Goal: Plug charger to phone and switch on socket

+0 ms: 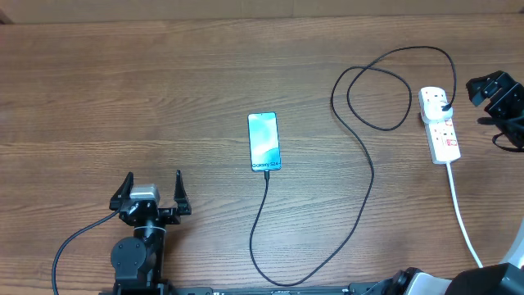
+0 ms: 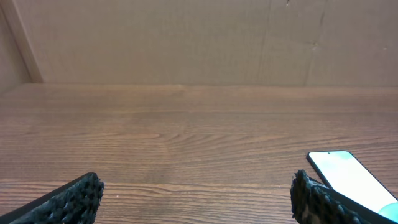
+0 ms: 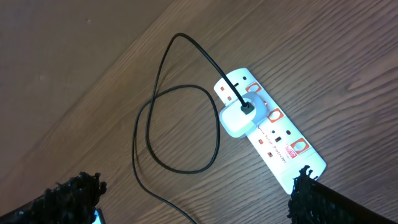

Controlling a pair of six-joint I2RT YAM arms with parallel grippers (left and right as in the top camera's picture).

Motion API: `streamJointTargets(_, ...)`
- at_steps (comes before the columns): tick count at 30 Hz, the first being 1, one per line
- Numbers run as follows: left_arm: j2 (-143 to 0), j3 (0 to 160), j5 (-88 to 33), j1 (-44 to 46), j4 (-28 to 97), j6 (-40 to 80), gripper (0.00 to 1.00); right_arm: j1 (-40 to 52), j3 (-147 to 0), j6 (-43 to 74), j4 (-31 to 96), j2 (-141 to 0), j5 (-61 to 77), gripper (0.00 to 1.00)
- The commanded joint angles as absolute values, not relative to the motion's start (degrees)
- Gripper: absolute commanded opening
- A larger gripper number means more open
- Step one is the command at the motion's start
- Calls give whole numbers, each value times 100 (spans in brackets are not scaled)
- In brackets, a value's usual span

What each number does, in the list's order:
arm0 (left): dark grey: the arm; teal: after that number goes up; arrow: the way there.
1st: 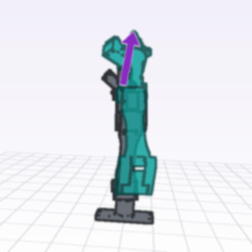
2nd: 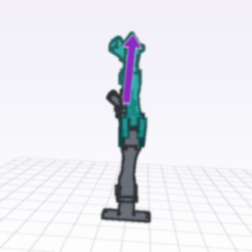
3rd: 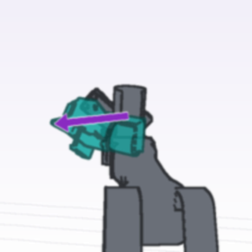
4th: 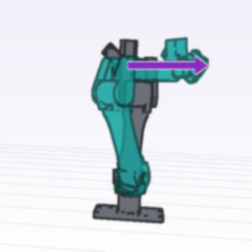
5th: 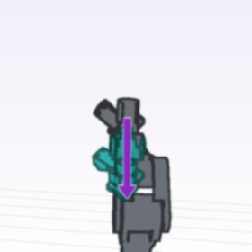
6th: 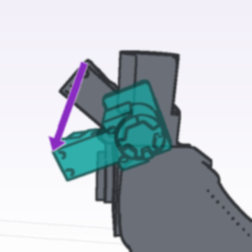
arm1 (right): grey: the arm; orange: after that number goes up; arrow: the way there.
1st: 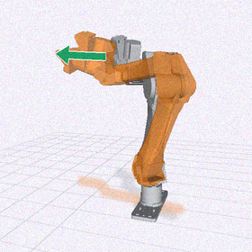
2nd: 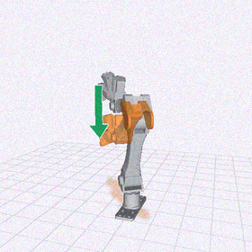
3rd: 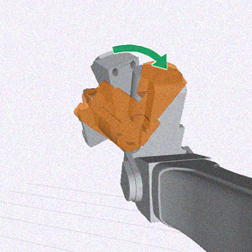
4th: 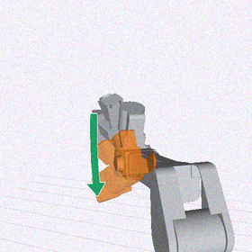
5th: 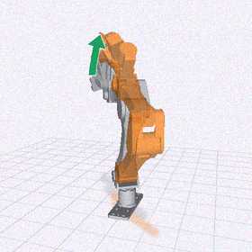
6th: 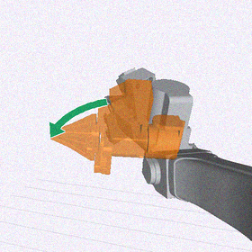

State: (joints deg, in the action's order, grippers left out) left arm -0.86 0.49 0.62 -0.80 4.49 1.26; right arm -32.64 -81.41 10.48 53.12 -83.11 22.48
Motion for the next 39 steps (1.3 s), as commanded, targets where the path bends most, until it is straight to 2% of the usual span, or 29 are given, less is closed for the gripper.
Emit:
streamJointTargets(1,-21,27,19,-115,447,38,100,-3275,-8147,1048,5286,-8315,2228,100)
streamJointTargets(32,-21,27,19,-115,447,38,99,-3269,-8143,1046,5365,-8291,2058,100)
streamJointTargets(39,-21,27,19,-115,447,38,100,-2891,-8132,1046,4945,-8062,2051,100)
